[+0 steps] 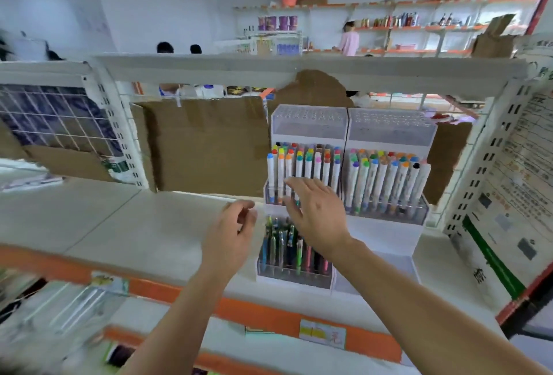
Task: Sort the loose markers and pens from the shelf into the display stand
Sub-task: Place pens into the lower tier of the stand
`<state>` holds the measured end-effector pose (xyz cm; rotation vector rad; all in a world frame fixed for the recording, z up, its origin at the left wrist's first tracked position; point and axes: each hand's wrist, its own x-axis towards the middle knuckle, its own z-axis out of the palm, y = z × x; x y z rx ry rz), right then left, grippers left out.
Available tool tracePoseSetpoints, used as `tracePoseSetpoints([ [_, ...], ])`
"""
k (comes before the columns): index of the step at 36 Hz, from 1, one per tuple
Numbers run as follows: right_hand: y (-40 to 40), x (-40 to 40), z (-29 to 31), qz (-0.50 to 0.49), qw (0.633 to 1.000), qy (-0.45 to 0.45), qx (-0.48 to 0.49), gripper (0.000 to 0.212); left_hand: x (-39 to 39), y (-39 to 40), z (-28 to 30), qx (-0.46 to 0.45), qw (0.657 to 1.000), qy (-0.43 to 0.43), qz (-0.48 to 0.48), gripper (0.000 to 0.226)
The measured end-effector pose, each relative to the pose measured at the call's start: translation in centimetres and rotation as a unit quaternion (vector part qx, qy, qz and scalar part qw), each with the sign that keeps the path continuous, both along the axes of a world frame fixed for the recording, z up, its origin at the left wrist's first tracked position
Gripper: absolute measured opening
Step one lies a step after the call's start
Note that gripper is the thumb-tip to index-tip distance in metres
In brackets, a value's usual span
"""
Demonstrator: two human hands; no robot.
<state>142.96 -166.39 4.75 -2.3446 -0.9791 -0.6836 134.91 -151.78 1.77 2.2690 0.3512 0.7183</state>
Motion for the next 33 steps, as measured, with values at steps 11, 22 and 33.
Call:
tracePoseSetpoints([
  [11, 11.7, -4.8, -1.3, 0.123, 0.959, 0.113, -0.228, 0.058, -7.4, 10.5, -1.0, 0.122, 0.962, 0.210, 0.123, 0.053],
  [22, 25.0, -9.9, -3.5, 0.198, 0.928, 0.141, -0.284, 0.063, -16.4, 22.2, -2.6, 0.115, 0.916, 0.344, 0.172, 0.071],
  [33, 37.4, -15.2, -4.3, 0.224, 0.910, 0.137, -0.322, 0.063, -23.8, 33.1, -2.7, 0.119, 0.893, 0.393, 0.185, 0.080],
])
